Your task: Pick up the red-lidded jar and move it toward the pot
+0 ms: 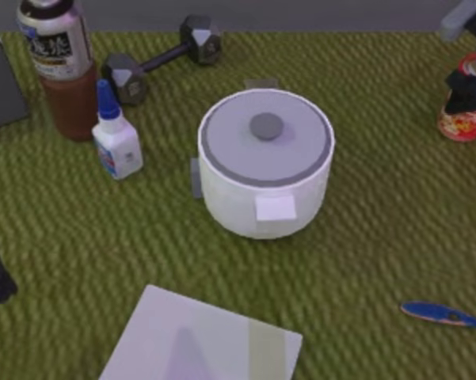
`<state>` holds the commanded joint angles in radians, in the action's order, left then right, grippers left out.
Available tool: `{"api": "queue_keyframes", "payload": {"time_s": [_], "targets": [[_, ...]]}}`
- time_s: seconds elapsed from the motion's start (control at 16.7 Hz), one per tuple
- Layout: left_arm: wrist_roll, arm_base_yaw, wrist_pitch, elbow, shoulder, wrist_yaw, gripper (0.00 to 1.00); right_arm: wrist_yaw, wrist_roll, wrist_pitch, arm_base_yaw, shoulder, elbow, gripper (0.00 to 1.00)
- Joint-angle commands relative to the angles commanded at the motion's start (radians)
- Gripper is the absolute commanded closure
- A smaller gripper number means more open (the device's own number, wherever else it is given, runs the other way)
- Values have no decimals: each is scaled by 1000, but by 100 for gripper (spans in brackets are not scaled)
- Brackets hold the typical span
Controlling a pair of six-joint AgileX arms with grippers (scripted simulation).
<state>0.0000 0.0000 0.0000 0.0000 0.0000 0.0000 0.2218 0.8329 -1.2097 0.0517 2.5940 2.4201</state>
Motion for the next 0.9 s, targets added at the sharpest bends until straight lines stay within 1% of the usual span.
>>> {"api": "queue_keyframes", "payload": {"time_s": [0.6, 0.66, 0.9], "targets": [[0, 0, 0, 0, 0, 0, 0, 0, 0, 0, 0, 0, 0, 98], [0, 0, 0, 0, 0, 0, 0, 0, 0, 0, 0, 0, 0, 100], [0, 0, 0, 0, 0, 0, 0, 0, 0, 0, 0, 0, 0, 100]]}}
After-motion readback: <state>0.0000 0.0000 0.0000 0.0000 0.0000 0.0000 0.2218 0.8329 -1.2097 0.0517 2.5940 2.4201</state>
